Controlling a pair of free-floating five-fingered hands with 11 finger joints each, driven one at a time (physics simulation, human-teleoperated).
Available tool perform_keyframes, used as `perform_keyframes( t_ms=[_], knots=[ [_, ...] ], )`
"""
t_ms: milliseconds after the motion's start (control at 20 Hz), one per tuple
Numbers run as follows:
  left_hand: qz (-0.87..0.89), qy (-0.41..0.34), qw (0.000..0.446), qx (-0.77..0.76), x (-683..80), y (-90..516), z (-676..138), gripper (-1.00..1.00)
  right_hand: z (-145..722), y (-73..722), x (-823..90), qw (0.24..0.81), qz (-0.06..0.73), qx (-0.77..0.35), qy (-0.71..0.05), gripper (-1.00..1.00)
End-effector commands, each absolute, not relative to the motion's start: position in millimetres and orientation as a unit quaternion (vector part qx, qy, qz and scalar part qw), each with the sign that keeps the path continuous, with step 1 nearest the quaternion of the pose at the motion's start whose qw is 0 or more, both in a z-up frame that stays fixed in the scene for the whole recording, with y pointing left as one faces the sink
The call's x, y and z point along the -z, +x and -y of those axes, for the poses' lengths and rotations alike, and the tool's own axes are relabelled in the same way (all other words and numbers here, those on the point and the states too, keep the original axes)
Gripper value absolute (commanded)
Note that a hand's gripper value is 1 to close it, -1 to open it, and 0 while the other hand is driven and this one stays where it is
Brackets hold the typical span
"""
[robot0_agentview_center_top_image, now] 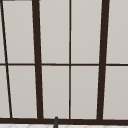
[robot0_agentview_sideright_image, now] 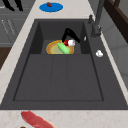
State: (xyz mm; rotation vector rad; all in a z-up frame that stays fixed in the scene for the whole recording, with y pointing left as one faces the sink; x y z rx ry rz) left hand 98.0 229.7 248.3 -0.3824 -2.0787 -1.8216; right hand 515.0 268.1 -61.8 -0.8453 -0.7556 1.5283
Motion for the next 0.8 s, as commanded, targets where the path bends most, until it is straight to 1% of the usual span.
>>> perform_keyframes(
  t_ms=[0,300,350,450,750],
  knots=[
    [0.734,-0.135,0.175,0.643,-248,98,-230,0.0,-263,515,78,0.587,0.363,-0.631,-0.354,-1.0],
    [0.734,-0.135,0.175,0.643,-248,98,-230,0.0,-251,517,74,0.603,0.337,-0.649,-0.319,-1.0],
    [0.734,-0.135,0.175,0.643,-248,98,-230,0.0,-253,518,73,0.604,0.331,-0.653,-0.314,1.0],
    [0.734,-0.135,0.175,0.643,-248,98,-230,0.0,-257,522,66,0.606,0.313,-0.663,-0.307,1.0],
    [0.734,-0.135,0.175,0.643,-248,98,-230,0.0,-255,522,53,0.6,0.311,-0.659,-0.33,1.0]
  ],
)
